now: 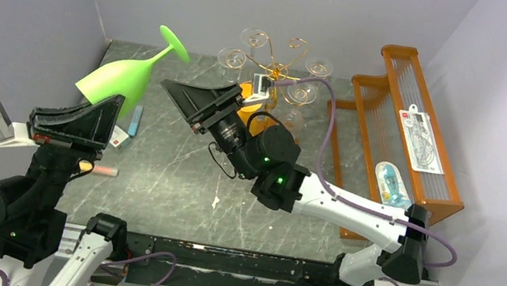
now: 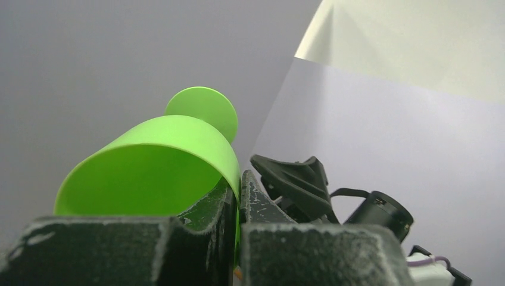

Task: Place the wine glass upside down on the wine glass rack

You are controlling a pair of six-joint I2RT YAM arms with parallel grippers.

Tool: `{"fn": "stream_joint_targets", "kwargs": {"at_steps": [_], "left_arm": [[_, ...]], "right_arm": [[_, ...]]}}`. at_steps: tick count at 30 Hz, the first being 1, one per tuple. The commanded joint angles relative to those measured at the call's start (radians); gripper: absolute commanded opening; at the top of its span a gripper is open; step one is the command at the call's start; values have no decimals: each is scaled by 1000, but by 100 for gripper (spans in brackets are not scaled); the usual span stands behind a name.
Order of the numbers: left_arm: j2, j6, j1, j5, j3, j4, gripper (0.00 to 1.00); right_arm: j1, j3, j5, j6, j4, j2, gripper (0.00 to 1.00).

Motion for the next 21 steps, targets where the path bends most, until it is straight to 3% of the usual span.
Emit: {"fn": "stream_joint_targets", "kwargs": {"at_steps": [1,6,14,21], "left_arm": [[-6,-27,2,90,-7,85,5],[-10,-39,2,114,-13,89,5],[-1,-68,2,202,-49,139,5],[-20,-45,2,224,-54,115,5]], "right_arm": [[6,54,18,-53,106,40,66],[6,85,15,-90,172,66,64],[5,80,39,-100,231,95,50],[3,40,46,-118,296,96,29]]}}
